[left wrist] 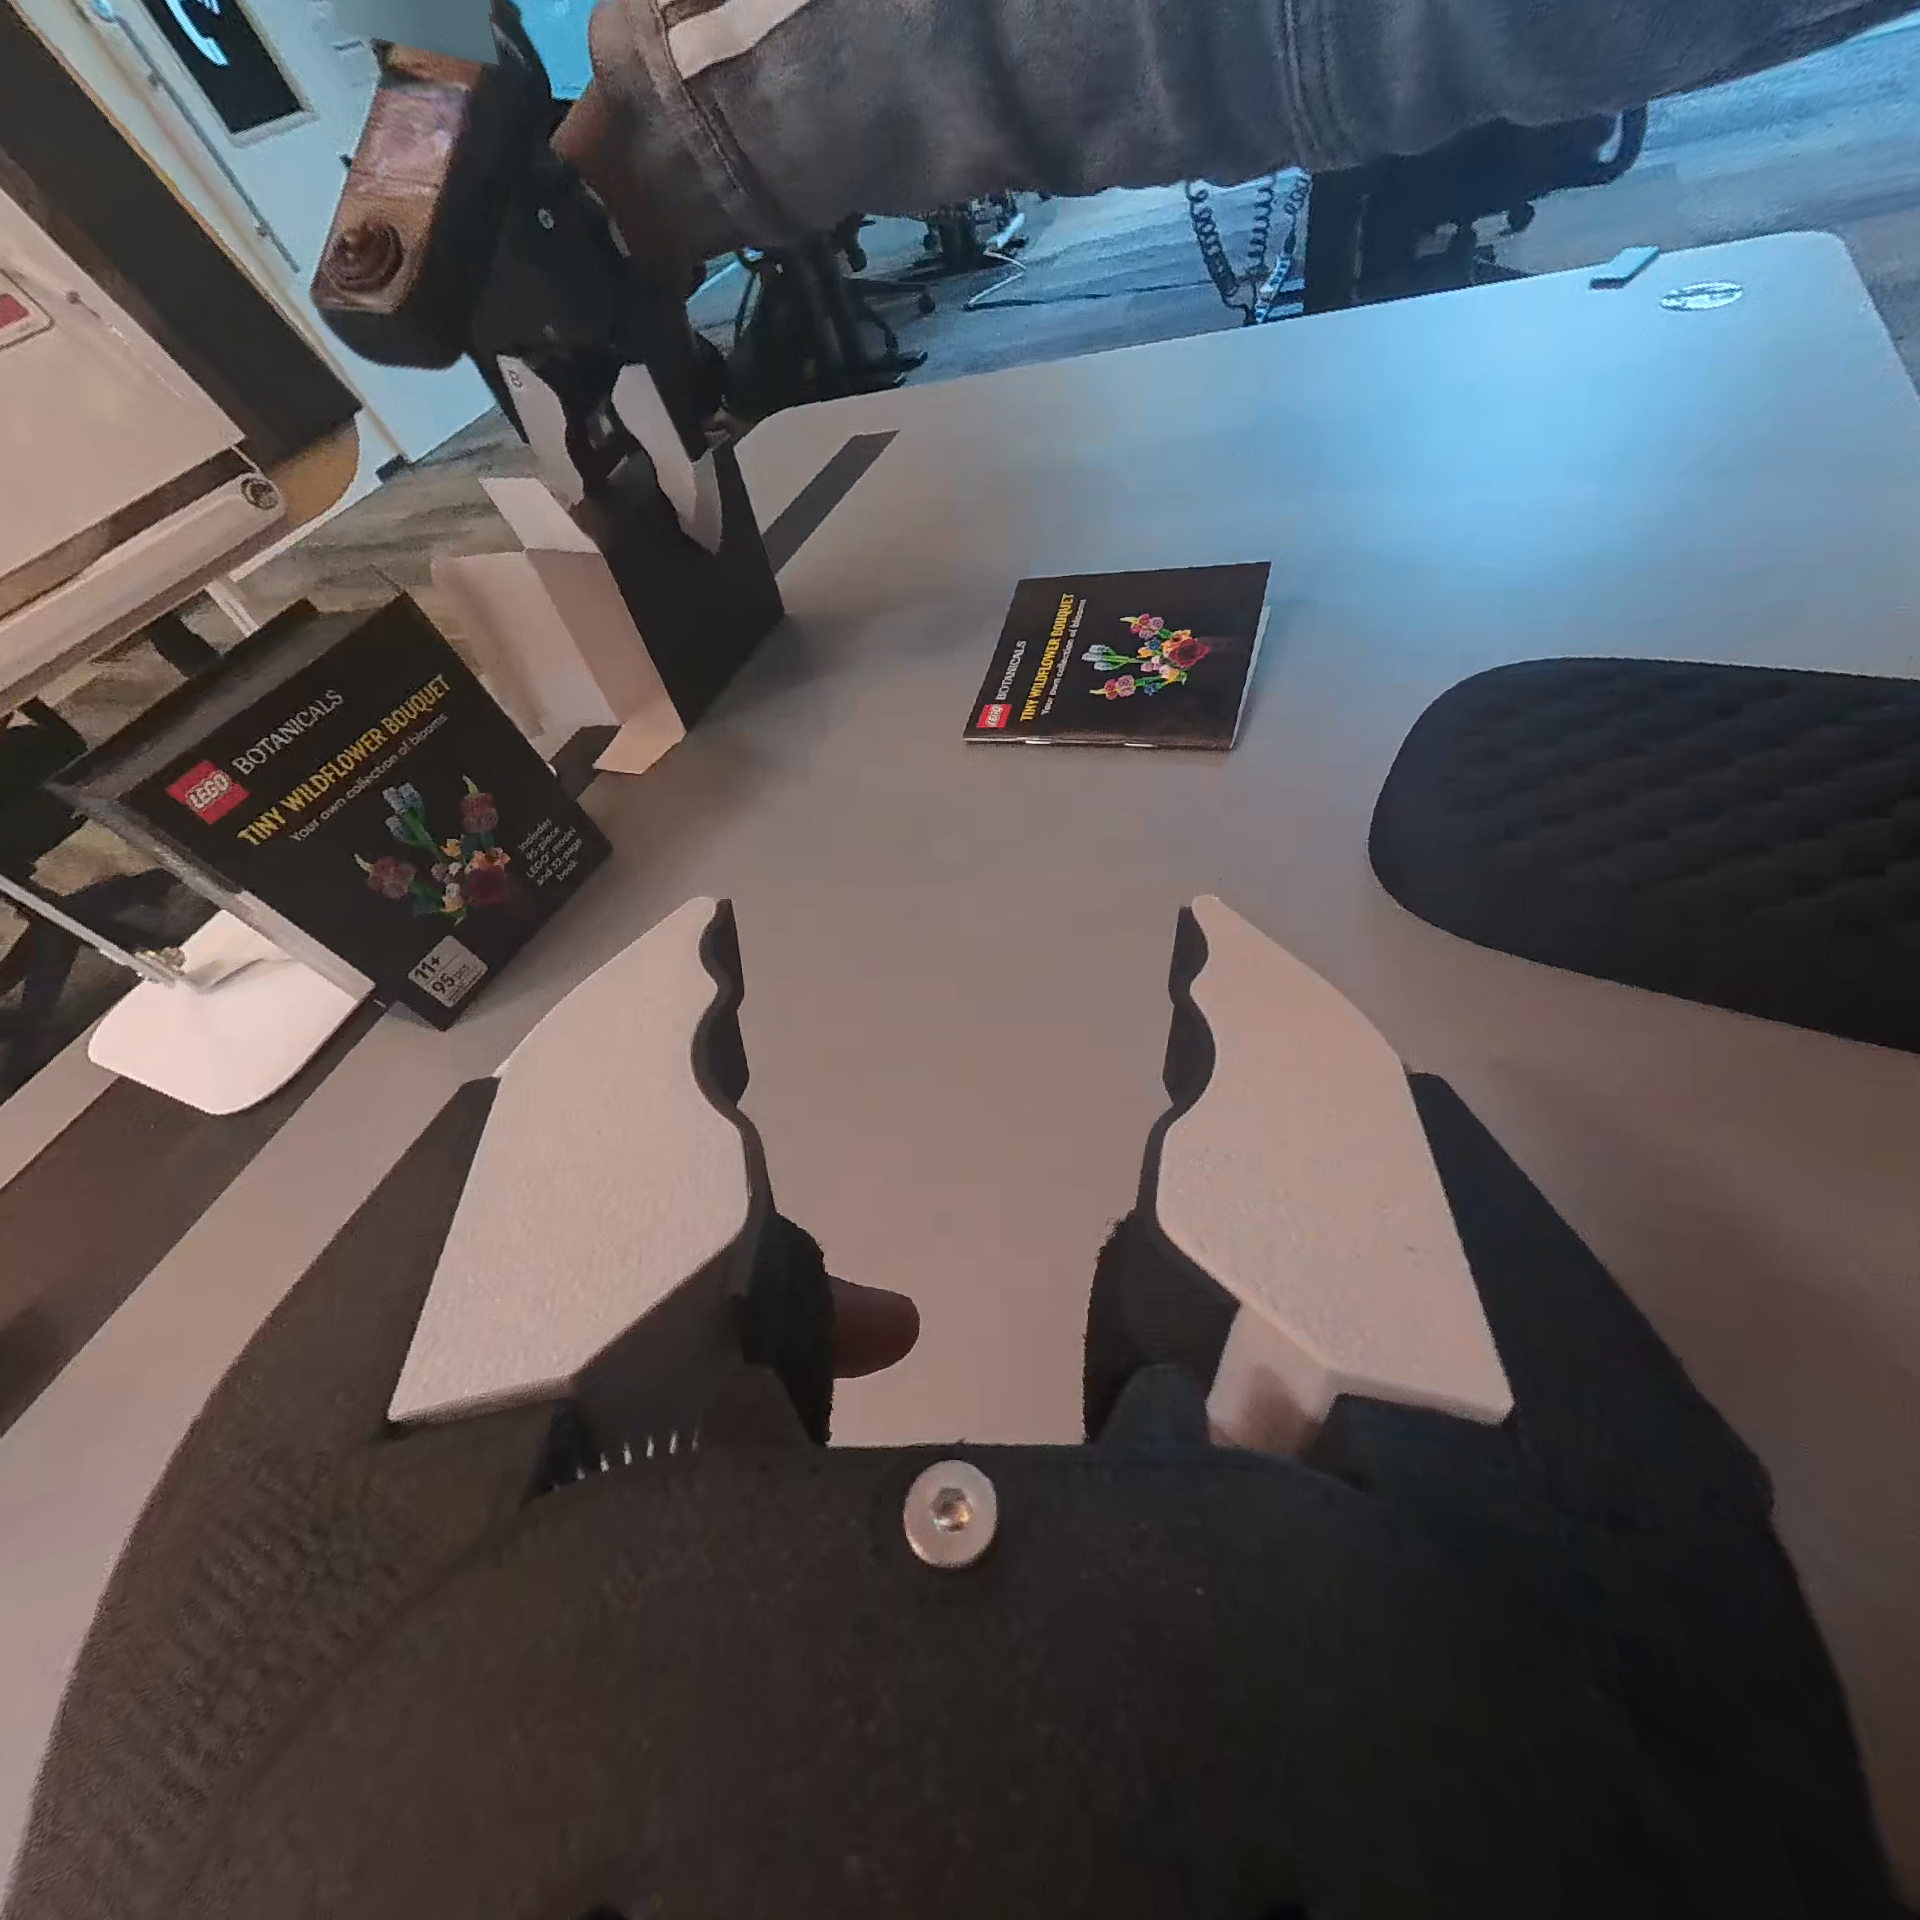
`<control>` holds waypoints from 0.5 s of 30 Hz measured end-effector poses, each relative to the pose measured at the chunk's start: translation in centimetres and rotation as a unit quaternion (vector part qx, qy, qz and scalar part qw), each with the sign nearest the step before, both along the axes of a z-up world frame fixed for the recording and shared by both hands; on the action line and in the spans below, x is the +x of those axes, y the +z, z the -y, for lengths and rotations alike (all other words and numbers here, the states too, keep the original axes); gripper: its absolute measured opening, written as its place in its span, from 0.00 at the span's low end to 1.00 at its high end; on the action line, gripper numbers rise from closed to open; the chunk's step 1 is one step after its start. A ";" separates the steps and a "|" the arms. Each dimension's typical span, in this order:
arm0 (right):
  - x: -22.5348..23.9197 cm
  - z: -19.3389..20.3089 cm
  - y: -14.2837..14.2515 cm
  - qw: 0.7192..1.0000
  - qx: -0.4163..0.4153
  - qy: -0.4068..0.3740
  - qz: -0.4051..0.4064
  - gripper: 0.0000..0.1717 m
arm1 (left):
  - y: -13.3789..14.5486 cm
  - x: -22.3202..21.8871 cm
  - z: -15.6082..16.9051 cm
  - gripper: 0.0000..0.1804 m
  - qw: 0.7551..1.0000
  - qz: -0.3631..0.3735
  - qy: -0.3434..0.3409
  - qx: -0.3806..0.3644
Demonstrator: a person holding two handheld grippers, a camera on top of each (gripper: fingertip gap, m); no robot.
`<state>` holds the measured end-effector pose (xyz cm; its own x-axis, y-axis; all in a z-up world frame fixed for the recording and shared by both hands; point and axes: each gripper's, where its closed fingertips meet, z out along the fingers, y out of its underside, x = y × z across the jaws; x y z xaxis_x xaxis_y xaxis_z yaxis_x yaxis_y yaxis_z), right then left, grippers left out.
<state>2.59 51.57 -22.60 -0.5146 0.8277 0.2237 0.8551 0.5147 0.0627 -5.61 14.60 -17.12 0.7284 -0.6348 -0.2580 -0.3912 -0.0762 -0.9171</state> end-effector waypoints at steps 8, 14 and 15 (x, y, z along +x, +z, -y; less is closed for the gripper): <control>-1.1 -0.5 0.2 1.000 -0.006 -0.016 -0.021 0.36 | 0.3 -0.4 0.2 0.44 1.000 0.015 -0.001 0.001; -1.4 -0.5 0.1 0.999 -0.006 -0.020 -0.034 0.42 | 0.2 -0.4 0.0 0.44 1.000 0.022 -0.002 -0.001; -1.6 -0.5 0.3 0.999 -0.006 -0.023 -0.041 0.43 | 0.1 -0.4 0.0 0.44 1.000 0.020 -0.001 -0.002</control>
